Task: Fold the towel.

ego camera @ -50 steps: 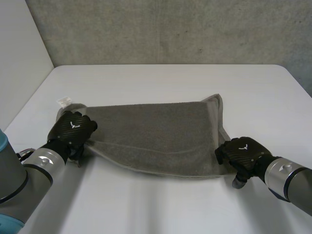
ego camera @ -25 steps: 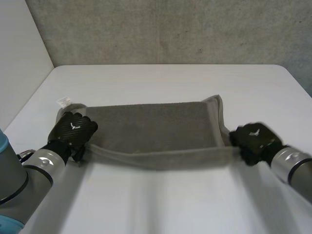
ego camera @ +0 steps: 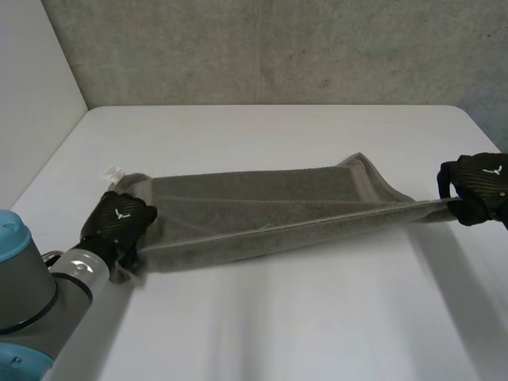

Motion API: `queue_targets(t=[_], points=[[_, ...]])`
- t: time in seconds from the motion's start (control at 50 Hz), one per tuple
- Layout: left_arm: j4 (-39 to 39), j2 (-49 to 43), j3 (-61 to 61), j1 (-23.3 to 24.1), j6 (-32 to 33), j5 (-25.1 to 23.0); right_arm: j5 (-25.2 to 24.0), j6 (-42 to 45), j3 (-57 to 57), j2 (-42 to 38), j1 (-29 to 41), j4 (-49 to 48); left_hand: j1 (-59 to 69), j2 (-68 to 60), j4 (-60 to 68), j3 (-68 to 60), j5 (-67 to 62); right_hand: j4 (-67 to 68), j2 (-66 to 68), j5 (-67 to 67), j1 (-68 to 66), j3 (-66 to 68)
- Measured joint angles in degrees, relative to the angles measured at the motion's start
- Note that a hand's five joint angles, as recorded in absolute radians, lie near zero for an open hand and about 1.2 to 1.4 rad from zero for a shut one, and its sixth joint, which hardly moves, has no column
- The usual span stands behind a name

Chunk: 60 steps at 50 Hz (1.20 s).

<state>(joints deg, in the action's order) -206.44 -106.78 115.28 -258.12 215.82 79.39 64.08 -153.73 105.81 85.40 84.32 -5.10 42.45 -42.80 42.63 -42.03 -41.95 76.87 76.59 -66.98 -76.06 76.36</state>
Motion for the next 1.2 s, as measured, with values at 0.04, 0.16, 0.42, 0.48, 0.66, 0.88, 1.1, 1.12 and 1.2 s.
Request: queue_targets(t=[0.04,0.16,0.42,0.48,0.66,0.88,1.1,1.12,1.2], points=[[0.08,0.34,0.1,-0.13,0.08,0.61,0.15,0.03,-0.07,0.36,-0.11,-0.09,1.07,-0.95,1.07,-1.34,-1.52,0.0,0.0,0.0,0.0,0.09],[0.61,4.59,0.39,-0.59,0.34,1.76,0.13,-0.01,-0.81,2.49,-0.59,0.13,33.28,-32.42,33.53,-33.57,-32.87,0.0,0.0,0.0,0.0,0.13],[1.23,25.13,0.07,-2.01,0.0,1.06,-2.3,0.06,-6.44,10.55,-1.52,7.88,40.87,-44.31,44.66,-46.38,-43.36,0.0,0.0,0.0,-0.01,0.33],[1.82,28.03,-0.15,-2.38,-0.06,0.79,-3.56,0.32,-8.31,11.63,-2.05,10.67,40.87,-44.31,44.66,-46.38,-43.36,0.0,0.0,0.0,-0.01,0.51],[6.14,29.1,-1.45,-3.58,-0.31,-3.97,-5.9,5.22,-13.52,11.82,-3.95,19.83,40.87,-44.31,44.66,-46.4,-43.37,0.0,0.0,-0.01,-0.01,0.57],[7.39,14.26,-4.44,-4.11,-0.09,-5.99,-4.47,12.15,-18.35,-1.64,-0.45,24.64,40.88,-44.31,44.66,-46.45,-43.37,0.0,0.0,-0.19,-0.02,0.57],[8.89,-1.08,-14.98,-3.18,0.3,-4.05,0.6,12.67,-26.99,-17.92,5.88,25.67,40.88,-44.31,44.66,-46.5,-43.37,0.0,0.0,-0.2,-0.16,0.57],[9.35,-2.75,-16.53,-2.99,0.43,-3.85,1.23,12.58,-27.98,-19.35,6.6,25.59,40.88,-44.31,44.66,-46.51,-43.37,0.0,0.0,-0.26,-0.16,0.57],[10.67,-7.7,-21.17,-2.36,1.12,-3.33,3.12,12.27,-31.41,-23.93,8.88,25.33,40.88,-44.31,44.66,-46.53,-43.37,0.0,0.0,-0.33,-0.16,0.57]])
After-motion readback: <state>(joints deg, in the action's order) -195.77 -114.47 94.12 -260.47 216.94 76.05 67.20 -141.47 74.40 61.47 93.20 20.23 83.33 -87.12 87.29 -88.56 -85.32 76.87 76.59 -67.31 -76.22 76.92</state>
